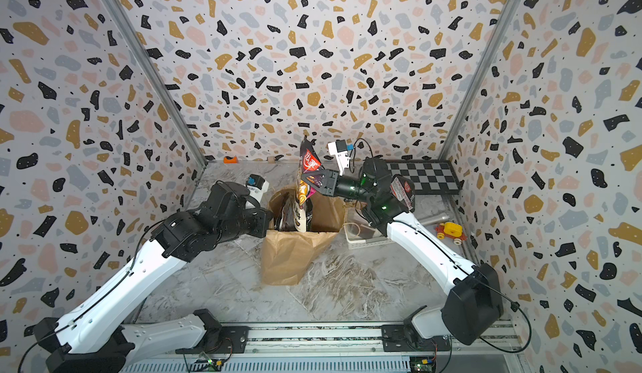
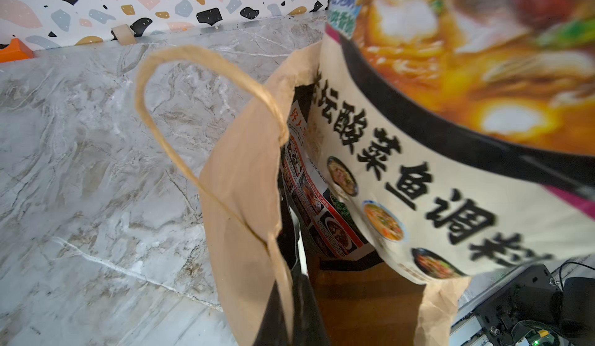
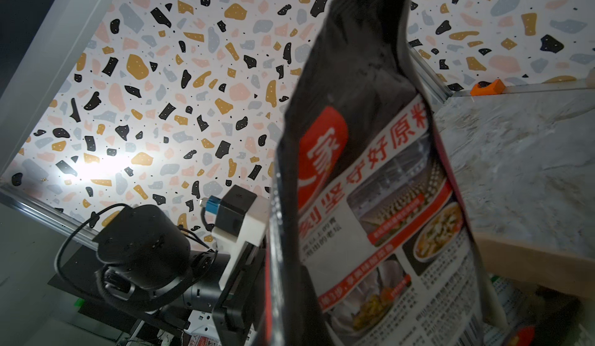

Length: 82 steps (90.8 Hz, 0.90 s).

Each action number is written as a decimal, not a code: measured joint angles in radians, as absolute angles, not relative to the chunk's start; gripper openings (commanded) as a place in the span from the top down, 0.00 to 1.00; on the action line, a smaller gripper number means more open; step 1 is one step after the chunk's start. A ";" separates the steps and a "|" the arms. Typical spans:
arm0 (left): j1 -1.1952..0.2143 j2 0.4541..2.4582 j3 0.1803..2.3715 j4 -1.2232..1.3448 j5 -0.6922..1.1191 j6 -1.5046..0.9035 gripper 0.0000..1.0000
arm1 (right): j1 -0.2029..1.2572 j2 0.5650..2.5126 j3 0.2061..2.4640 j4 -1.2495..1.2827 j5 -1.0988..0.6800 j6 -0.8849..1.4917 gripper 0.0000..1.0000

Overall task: Place the condiment packets inside the bag
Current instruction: Place the condiment packet in the paper bag.

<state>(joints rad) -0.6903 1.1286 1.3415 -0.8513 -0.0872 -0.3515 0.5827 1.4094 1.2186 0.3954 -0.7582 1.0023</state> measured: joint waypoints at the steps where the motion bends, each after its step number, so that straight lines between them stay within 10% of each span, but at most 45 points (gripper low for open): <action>1: -0.690 1.129 1.341 -0.851 -0.087 -0.351 0.94 | 0.584 1.412 1.219 0.395 -0.755 1.002 1.00; 66: -0.690 1.127 1.341 -0.849 -0.088 -0.351 0.94 | 0.919 1.303 0.952 0.366 -0.217 0.701 1.00; 82: -0.690 1.127 1.336 -0.848 -0.088 -0.350 0.94 | 0.945 1.300 0.911 0.338 -0.132 0.649 0.64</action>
<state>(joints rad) -0.6903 1.1275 1.3365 -0.8478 -0.0875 -0.3504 0.9447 1.2999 0.9112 0.3382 -0.1322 0.6487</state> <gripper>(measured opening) 0.065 0.244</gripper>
